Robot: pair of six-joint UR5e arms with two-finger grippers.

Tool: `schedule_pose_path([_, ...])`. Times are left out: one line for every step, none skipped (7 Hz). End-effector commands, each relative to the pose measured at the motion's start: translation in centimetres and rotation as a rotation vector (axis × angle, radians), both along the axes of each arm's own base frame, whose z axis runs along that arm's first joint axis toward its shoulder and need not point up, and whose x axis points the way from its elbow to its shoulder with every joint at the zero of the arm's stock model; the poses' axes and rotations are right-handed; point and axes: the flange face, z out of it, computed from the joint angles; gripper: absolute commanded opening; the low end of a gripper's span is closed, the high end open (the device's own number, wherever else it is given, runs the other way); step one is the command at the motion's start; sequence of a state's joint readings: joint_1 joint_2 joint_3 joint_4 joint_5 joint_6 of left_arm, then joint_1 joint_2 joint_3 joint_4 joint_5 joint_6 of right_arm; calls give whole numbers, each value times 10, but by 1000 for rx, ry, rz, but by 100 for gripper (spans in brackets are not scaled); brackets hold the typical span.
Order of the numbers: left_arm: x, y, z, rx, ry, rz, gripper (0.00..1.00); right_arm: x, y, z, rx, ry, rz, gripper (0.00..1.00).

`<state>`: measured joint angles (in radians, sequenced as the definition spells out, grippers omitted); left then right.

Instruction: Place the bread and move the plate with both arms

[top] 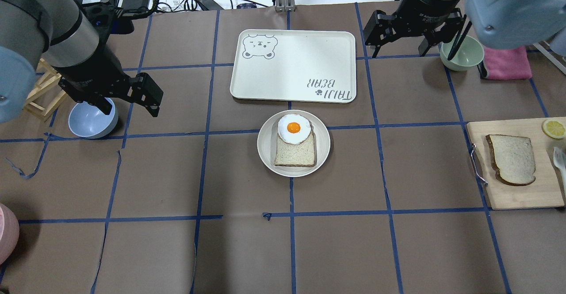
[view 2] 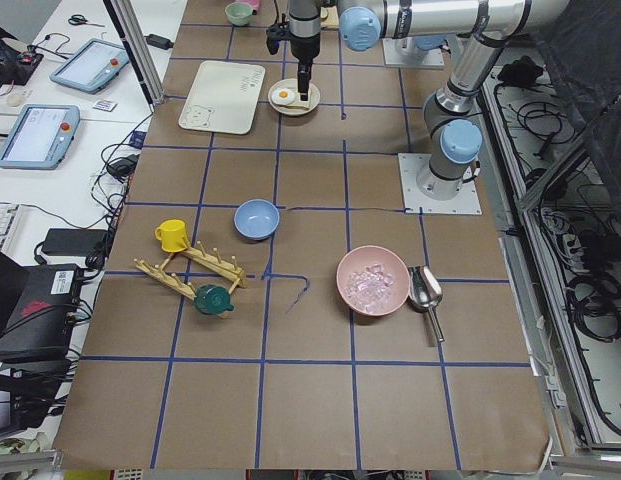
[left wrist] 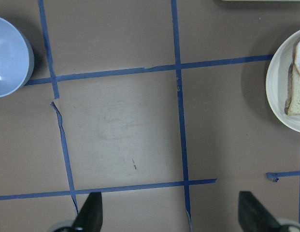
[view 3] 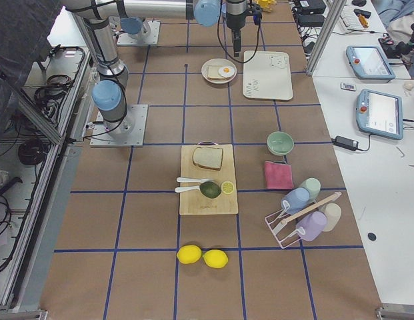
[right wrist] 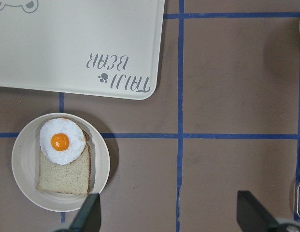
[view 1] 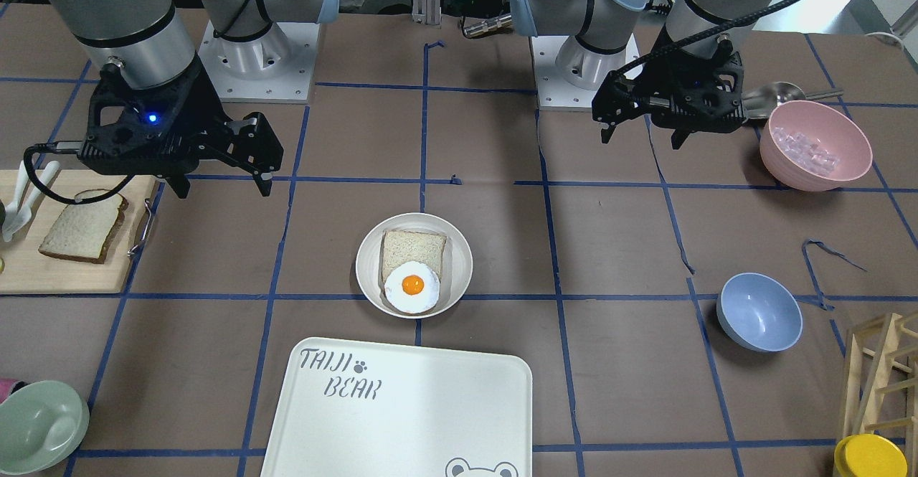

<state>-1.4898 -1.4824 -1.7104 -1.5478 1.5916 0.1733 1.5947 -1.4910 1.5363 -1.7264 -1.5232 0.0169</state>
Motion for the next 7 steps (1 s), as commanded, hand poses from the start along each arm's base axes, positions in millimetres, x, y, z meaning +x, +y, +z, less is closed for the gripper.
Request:
schedule_pose_path([0,0,0,1,1,0,100,0,0,-3,6,0,1,100])
schedule_pose_path([0,0,0,-1,1,0,100,-1,1,-4,8,2,0,100])
schedule_pose_path([0,0,0,1,1,0,100,-1,2,-7,16,10,1,100])
schedule_pose_path([0,0,0,1,1,0,100,-2,2,-7,17,11,0,100])
schedule_pose_path([0,0,0,-1,1,0,100,-1,2,-7,15,13,1,100])
schedule_pose_path([0,0,0,-1,1,0,100,-1,2,-7,15,15,4,100])
schedule_pose_path([0,0,0,-1,1,0,100,-2,1,-7,15,16,2,100])
